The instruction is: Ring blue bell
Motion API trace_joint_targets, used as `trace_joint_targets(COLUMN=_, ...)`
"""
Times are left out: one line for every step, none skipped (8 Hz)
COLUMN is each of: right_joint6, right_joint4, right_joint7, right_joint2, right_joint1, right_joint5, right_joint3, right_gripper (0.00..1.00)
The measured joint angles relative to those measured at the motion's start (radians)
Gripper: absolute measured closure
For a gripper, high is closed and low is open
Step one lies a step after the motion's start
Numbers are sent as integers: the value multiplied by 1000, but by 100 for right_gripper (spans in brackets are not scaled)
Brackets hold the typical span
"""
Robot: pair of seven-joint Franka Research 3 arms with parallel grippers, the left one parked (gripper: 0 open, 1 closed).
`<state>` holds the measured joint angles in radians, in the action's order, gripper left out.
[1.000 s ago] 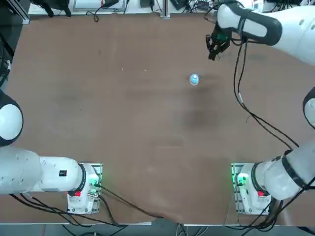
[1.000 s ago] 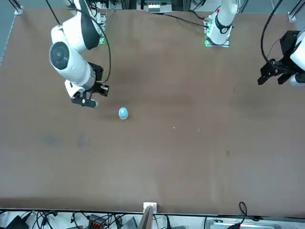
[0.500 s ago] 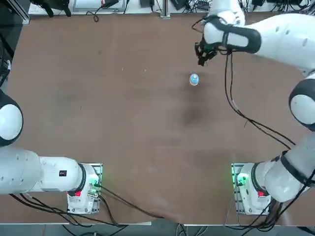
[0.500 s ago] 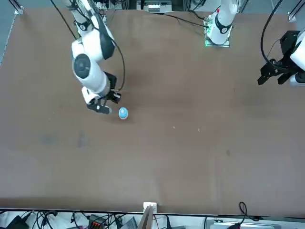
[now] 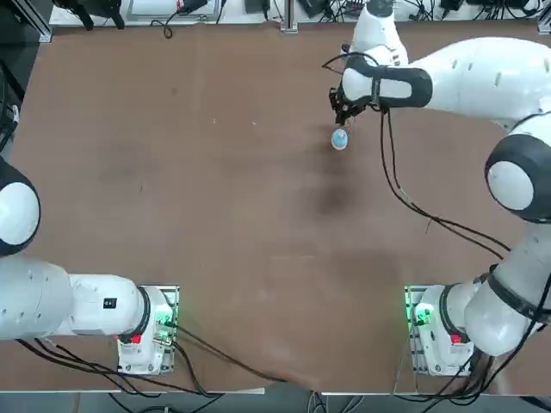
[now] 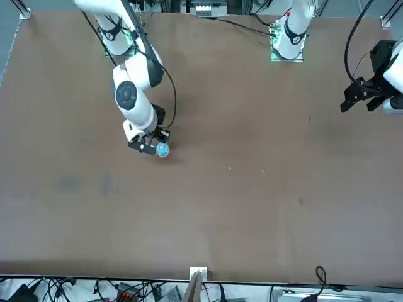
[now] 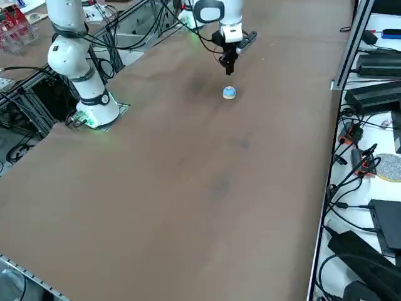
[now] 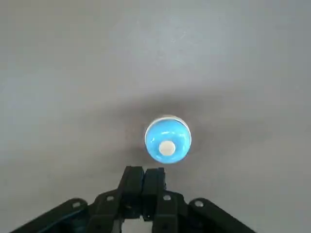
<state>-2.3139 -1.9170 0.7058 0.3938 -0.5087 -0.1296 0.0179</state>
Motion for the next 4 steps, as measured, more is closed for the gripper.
trace_joint_targets(right_joint6=-18, right_joint4=-9, right_joint7=0, right_joint2=8, right_joint1=0, right_joint5=5, right_joint3=-3, right_gripper=99)
trace_joint_targets(right_joint6=-36, right_joint4=-25, right_joint7=0, right_joint2=10, right_joint1=0, right_joint5=10, right_joint3=-6, right_gripper=99)
trace_joint_targets(right_joint6=-69, right_joint4=-45, right_joint7=0, right_joint2=10, right_joint1=0, right_joint5=12, right_joint3=-9, right_gripper=99)
trace_joint_targets(right_joint6=-109, right_joint4=-69, right_joint7=0, right_joint2=10, right_joint1=0, right_joint5=12, right_joint3=-10, right_gripper=99)
